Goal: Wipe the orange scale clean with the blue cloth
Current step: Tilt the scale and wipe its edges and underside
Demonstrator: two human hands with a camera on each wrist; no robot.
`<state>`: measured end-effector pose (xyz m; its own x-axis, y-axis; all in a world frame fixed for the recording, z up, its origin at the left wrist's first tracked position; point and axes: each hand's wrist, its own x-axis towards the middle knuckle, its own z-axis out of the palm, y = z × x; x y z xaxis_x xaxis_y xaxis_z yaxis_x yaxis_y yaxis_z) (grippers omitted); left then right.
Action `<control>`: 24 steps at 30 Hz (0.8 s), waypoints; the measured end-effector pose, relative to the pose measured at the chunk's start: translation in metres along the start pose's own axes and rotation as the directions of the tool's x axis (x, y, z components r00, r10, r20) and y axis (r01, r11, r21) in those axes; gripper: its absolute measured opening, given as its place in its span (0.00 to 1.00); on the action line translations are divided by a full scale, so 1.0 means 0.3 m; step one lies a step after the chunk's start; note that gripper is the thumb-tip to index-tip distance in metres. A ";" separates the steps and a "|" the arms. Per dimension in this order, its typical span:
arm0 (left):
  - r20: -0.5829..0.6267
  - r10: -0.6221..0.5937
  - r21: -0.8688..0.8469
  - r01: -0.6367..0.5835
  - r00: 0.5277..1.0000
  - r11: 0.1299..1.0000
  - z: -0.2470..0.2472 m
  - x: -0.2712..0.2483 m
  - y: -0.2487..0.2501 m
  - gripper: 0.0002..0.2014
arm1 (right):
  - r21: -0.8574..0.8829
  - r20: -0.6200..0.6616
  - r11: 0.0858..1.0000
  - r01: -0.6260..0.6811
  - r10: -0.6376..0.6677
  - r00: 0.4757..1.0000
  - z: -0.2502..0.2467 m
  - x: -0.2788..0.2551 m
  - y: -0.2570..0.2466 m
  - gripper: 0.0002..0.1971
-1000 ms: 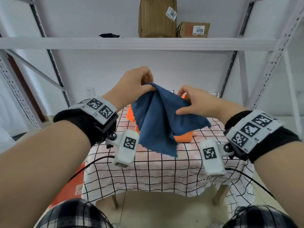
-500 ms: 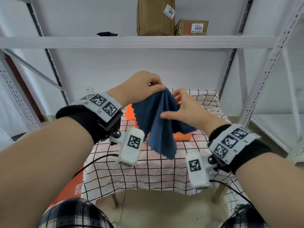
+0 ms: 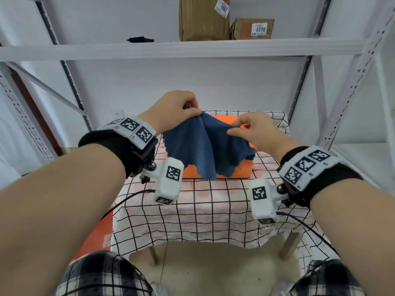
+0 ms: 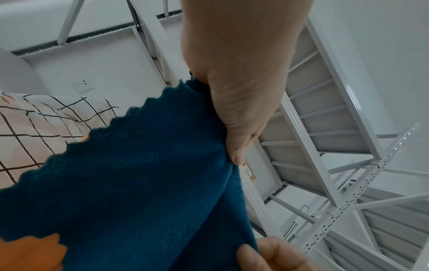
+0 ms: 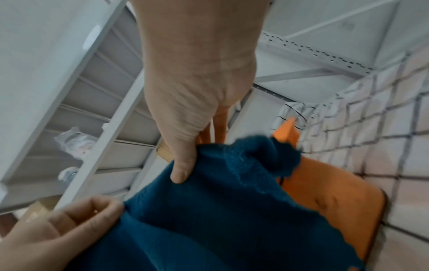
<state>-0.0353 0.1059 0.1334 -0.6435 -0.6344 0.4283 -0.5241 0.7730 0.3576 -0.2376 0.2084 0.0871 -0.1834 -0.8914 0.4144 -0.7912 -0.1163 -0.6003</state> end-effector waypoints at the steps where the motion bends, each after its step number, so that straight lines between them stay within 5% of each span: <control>1: 0.002 -0.005 -0.010 0.005 1.000 1.000 -0.002 -0.003 -0.005 0.08 | -0.038 0.013 0.999 0.030 -0.030 0.999 -0.017 0.003 -0.005 0.08; 6: 0.009 0.013 -0.048 -0.012 1.000 0.999 -0.022 -0.014 0.000 0.07 | -0.069 -0.014 0.997 0.034 -0.035 0.999 -0.082 0.026 -0.046 0.12; 9: -0.020 0.018 -0.051 -0.019 1.000 0.999 -0.031 -0.017 0.005 0.08 | 0.196 -0.126 0.980 -0.039 0.064 0.990 -0.096 0.033 -0.066 0.10; 11: -0.019 0.018 -0.063 -0.019 1.000 0.998 -0.033 -0.017 0.007 0.08 | 0.216 -0.060 0.975 -0.053 0.068 0.996 -0.085 0.022 -0.078 0.04; 14: 0.034 0.061 -0.047 -0.059 0.998 0.997 -0.030 -0.019 0.031 0.07 | 0.103 0.143 0.992 -0.068 0.052 0.988 -0.018 -0.014 -0.101 0.14; 17: 0.038 0.110 -0.044 -0.108 0.993 0.993 -0.024 -0.013 0.060 0.07 | 0.095 0.214 0.993 -0.077 0.055 0.975 0.108 -0.043 -0.113 0.20; 24: -0.072 0.108 -0.091 -0.115 0.991 0.989 -0.060 -0.010 0.060 0.06 | 0.236 0.061 0.967 -0.094 0.082 0.995 0.234 -0.038 -0.074 0.18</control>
<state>-0.0329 0.1217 0.1534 -0.6545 -0.5455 0.5235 -0.3938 0.8370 0.3799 -0.1769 0.1904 0.0477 -0.2114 -0.9231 0.3213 -0.6106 -0.1319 -0.7809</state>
